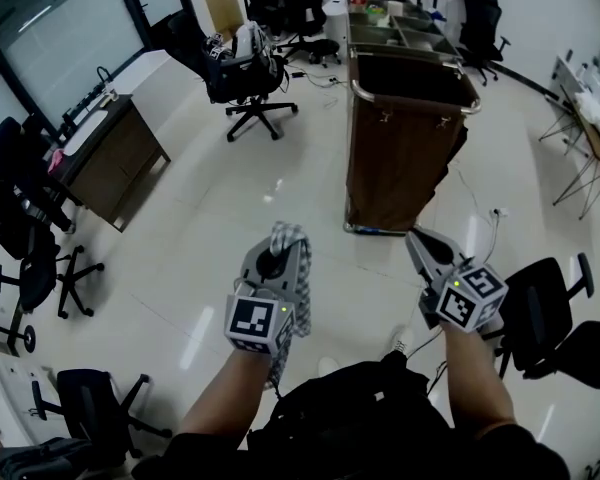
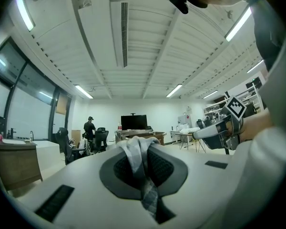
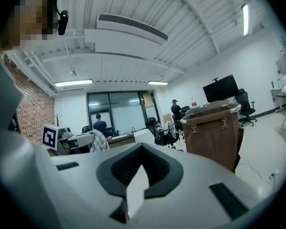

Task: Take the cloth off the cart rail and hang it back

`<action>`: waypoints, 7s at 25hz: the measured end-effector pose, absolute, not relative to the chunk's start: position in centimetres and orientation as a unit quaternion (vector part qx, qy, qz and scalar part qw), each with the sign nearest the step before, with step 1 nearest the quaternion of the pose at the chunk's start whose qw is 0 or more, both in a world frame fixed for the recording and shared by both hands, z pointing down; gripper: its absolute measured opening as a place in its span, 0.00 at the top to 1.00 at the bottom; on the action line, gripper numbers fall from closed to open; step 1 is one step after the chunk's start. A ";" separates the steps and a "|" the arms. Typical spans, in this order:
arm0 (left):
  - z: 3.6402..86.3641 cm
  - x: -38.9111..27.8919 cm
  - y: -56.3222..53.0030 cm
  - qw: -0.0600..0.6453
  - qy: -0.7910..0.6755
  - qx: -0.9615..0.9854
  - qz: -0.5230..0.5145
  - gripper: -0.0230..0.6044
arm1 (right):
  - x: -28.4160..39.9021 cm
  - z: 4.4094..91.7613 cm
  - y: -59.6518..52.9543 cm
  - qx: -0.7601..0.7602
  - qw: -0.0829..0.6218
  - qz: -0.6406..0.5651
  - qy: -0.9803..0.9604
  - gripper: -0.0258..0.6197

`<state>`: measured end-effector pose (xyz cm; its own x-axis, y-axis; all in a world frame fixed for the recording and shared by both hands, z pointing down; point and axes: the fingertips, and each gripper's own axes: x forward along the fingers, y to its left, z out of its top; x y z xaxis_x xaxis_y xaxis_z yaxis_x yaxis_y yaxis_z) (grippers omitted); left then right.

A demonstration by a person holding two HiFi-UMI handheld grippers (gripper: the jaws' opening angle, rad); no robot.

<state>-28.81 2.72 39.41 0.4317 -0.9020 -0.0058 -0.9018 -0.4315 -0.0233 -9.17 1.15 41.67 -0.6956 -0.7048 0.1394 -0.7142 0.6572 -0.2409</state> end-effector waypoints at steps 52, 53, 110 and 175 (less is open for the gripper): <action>25.1 -4.6 -16.6 0.071 0.531 -0.844 0.016 0.96 | 13.4 27.0 -14.0 0.372 -0.043 0.033 -0.927 0.93; 24.2 -3.9 -17.2 0.077 0.532 -0.843 0.019 0.96 | 14.1 26.8 -14.6 0.370 -0.046 0.031 -0.927 0.93; 38.1 0.1 -49.8 -0.098 0.430 -0.884 -0.152 0.63 | 12.6 34.8 -39.0 0.414 -0.002 0.117 -0.903 0.93; 40.5 -10.3 -18.7 -0.049 0.375 -0.926 -0.004 0.96 | 2.2 42.3 -15.7 0.538 0.080 0.113 -0.831 0.94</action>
